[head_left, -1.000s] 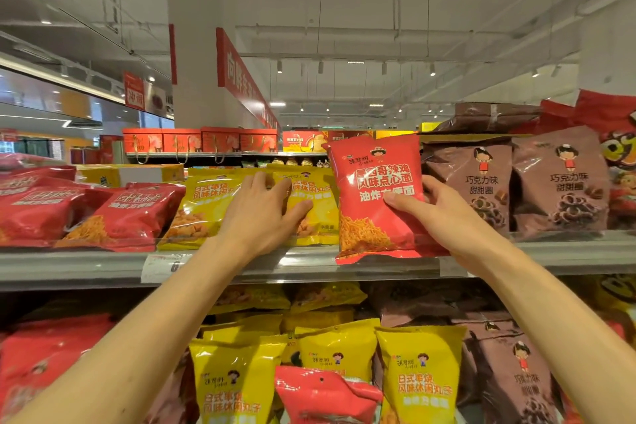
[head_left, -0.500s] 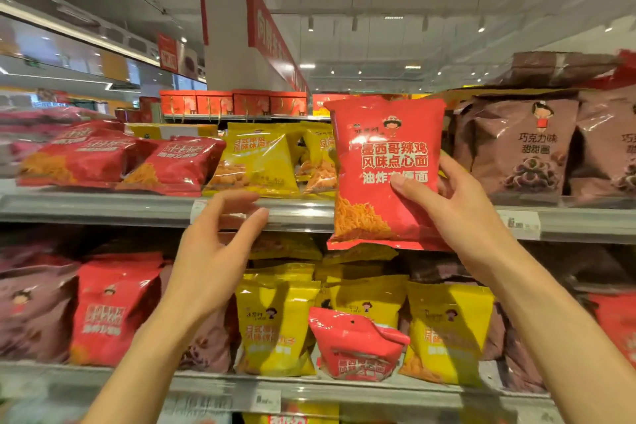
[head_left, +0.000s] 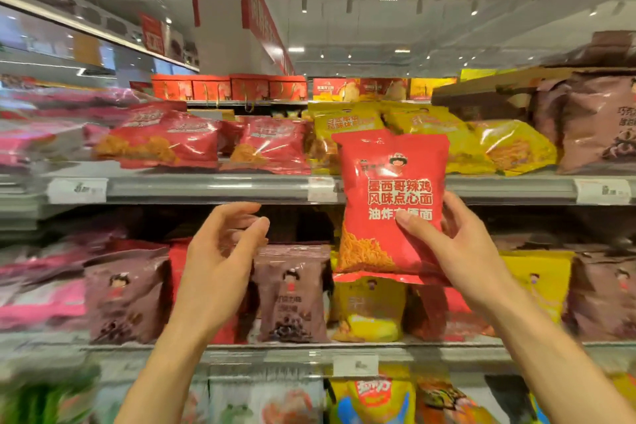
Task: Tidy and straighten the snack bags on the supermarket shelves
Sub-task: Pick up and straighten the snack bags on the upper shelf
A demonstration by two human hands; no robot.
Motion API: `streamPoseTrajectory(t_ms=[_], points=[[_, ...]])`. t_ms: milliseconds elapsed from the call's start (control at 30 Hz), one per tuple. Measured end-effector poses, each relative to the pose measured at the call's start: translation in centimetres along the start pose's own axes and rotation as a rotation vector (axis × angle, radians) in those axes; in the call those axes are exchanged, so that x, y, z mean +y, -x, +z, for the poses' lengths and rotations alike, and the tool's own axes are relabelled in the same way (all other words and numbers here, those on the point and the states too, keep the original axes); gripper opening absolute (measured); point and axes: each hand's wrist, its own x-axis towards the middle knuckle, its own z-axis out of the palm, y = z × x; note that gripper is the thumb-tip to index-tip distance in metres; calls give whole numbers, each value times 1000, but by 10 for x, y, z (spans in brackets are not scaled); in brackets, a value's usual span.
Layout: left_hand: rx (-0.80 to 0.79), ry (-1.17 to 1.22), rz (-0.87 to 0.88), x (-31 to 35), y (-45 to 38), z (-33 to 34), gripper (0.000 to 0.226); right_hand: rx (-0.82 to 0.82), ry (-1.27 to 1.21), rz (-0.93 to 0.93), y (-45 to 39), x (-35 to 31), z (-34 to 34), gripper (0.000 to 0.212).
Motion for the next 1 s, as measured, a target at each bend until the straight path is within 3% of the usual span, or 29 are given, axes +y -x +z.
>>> streamPoseTrajectory(t_ms=[433,867,1000], points=[[-102,-30,7,-15,-48,-126,12,50,46,2,19,-13,127,46],[-185,-65,115,16,-148,-127,19,-63,53,-141,-100,-55,223,38],[-160,-117,130,24,-173,-123,40,-120,44,-154,-125,-62,253,35]])
